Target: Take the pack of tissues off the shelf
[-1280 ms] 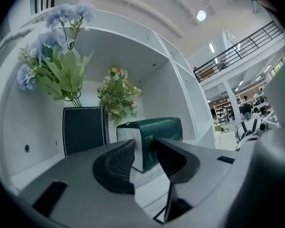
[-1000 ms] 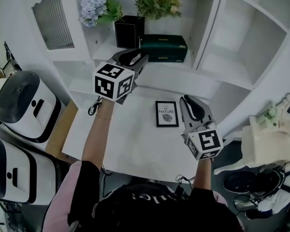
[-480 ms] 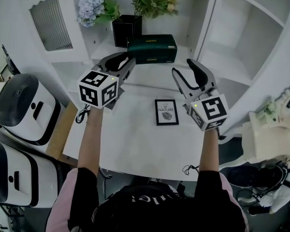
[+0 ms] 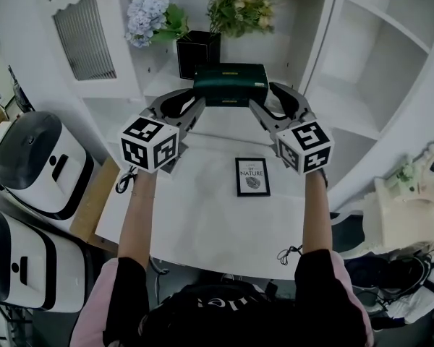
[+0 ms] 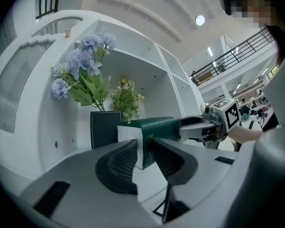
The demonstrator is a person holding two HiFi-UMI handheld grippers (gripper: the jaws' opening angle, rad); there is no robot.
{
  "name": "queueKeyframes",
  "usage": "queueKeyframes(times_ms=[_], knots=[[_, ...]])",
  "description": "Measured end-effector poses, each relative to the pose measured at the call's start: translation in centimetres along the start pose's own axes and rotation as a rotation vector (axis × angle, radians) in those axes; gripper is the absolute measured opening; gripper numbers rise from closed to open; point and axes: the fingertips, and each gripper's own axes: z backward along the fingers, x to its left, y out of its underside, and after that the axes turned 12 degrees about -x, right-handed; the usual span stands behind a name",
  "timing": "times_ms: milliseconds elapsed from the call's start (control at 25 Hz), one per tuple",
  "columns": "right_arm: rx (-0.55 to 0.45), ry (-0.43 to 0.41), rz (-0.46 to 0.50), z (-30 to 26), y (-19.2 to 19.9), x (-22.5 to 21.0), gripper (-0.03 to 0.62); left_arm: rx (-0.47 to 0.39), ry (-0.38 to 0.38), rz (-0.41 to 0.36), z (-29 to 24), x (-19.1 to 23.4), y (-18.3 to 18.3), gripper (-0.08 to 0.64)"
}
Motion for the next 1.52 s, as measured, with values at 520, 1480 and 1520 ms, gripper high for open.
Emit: queueKeyframes(times_ms=[520, 1480, 1520], knots=[[-0.014, 0.050, 0.046, 1.9, -0.5, 2.2, 0.229, -0.011, 0.011, -0.094, 2.2, -1.7, -0.1, 0.115], [0.195, 0.052, -0.164, 12.1, 6.1, 22.8, 0.215, 0.184, -0.053, 0.066, 22.1, -8.7, 9.0, 0.115], [0.203, 0.053, -0.173, 12.6, 6.3, 23.9, 0.215, 0.196, -0.054, 0.077, 23.3, -9.1, 9.6, 0.115]])
